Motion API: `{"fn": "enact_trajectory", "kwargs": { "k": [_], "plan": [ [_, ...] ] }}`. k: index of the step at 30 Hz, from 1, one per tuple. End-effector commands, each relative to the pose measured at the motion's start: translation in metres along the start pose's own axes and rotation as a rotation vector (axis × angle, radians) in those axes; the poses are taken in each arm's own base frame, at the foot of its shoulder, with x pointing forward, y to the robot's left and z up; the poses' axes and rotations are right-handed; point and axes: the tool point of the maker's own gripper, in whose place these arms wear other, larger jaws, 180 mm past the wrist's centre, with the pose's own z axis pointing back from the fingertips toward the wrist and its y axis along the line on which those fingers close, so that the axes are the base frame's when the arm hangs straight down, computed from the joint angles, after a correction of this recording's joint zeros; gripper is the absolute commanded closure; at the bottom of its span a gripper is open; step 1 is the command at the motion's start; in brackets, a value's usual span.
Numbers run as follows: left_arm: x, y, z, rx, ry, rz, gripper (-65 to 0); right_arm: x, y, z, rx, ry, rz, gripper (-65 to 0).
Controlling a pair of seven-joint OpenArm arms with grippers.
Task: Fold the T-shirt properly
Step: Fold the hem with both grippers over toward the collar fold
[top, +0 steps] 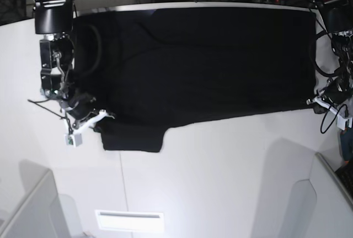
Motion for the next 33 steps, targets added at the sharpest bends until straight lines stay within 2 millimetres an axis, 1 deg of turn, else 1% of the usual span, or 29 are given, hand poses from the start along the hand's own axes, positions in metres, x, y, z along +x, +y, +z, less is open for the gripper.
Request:
{"fn": "enact_trajectory", "kwargs": {
  "k": [1, 3, 5, 9, 12, 15, 17, 19, 23, 29, 33],
  "plan": [
    [0.023, 0.003, 0.008, 0.004, -0.058, -0.014, 0.0, 0.024, 0.002, 0.005, 0.008, -0.067, 0.016, 0.0],
    [0.022, 0.005, 0.01, 0.008, -0.059, -0.01, 0.0, 0.026, -0.005, 0.011, -0.006, -0.084, 0.003, 0.0],
    [0.025, 0.01, 0.017, 0.018, -0.086, -0.002, 0.0, 0.026, -0.012, 0.017, -0.02, -0.096, -0.018, 0.0],
    [0.032, 0.007, 0.025, 0.021, -0.11, -0.026, 0.0, 0.027, -0.019, 0.025, -0.037, -0.085, -0.027, 0.0],
    [0.024, 0.007, 0.027, 0.022, -0.064, -0.027, 0.0, 0.028, -0.019, 0.033, -0.039, -0.089, -0.023, 0.0],
    [0.028, 0.003, 0.032, 0.02, -0.068, -0.048, 0.0, 0.03, -0.017, 0.042, -0.039, -0.105, -0.015, 0.0],
    [0.034, 0.007, 0.038, 0.031, -0.09, -0.038, 0.0, 0.024, -0.013, 0.046, -0.033, -0.085, -0.007, 0.0],
    [0.027, 0.012, 0.042, 0.044, -0.083, -0.036, 0.0, 0.017, -0.01, 0.051, -0.028, -0.061, 0.003, 0.0],
    [0.017, 0.011, 0.049, 0.052, -0.069, -0.067, 0.0, 0.008, -0.021, 0.073, -0.062, -0.063, -0.02, 0.0],
    [-0.008, 0.009, 0.057, 0.059, -0.018, -0.11, 0.0, 0.004, -0.011, 0.106, -0.073, -0.082, -0.014, 0.0],
    [-0.017, 0.001, 0.065, 0.055, -0.006, -0.157, 0.0, -0.008, -0.008, 0.112, -0.073, -0.045, -0.011, 0.0]
  ]
}}
